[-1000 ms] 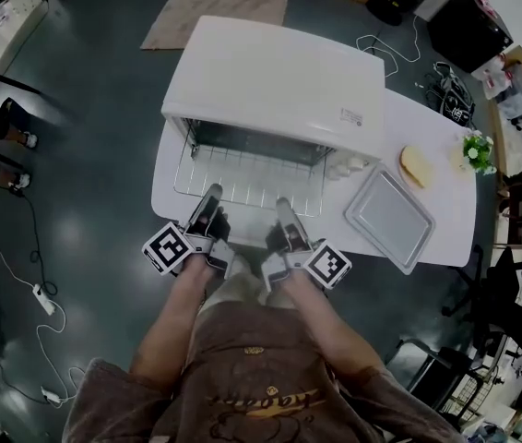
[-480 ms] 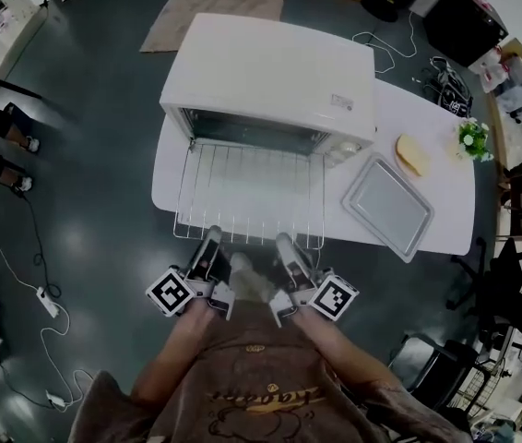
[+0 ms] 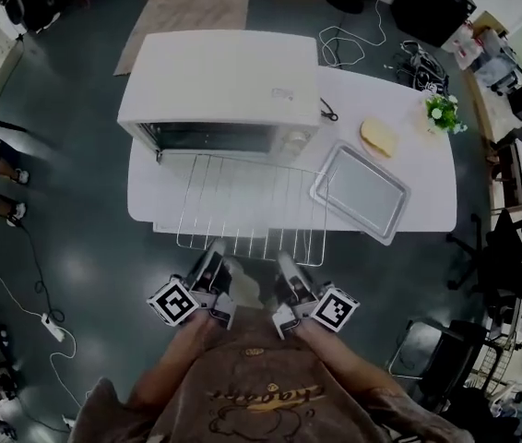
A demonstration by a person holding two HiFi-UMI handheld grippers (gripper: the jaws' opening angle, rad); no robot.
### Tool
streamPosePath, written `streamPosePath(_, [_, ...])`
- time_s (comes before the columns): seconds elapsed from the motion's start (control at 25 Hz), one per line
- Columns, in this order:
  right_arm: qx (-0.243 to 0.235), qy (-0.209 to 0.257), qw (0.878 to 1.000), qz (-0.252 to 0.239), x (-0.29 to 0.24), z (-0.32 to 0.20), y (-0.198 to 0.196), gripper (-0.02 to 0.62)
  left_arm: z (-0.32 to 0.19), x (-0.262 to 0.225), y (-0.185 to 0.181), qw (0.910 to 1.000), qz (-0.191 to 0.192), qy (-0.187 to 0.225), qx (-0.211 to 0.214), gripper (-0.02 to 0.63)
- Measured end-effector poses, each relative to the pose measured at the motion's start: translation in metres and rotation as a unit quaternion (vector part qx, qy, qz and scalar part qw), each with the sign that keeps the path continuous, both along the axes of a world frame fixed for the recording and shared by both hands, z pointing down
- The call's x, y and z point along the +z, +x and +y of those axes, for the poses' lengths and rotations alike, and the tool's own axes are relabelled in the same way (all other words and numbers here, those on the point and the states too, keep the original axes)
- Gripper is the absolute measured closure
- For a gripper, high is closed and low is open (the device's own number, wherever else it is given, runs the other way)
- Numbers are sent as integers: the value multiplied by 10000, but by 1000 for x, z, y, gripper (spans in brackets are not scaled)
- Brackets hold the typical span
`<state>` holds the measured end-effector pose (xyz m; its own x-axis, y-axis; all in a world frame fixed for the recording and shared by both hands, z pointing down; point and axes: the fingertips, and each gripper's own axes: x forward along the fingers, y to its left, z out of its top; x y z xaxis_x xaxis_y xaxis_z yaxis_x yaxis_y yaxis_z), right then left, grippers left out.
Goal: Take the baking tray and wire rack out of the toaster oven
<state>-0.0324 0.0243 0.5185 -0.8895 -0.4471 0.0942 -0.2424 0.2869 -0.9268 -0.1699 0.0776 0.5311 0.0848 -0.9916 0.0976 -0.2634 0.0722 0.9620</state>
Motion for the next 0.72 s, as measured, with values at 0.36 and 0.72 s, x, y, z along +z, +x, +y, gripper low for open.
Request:
streamPosePath(0.36, [669, 79, 9977, 4, -12, -16, 108, 577, -36, -12, 103, 9977, 89, 103, 669, 597])
streamPosePath(0.72, [1561, 280, 9873, 51, -20, -43, 219, 575, -90, -17, 211, 9868, 165, 231, 1593, 597])
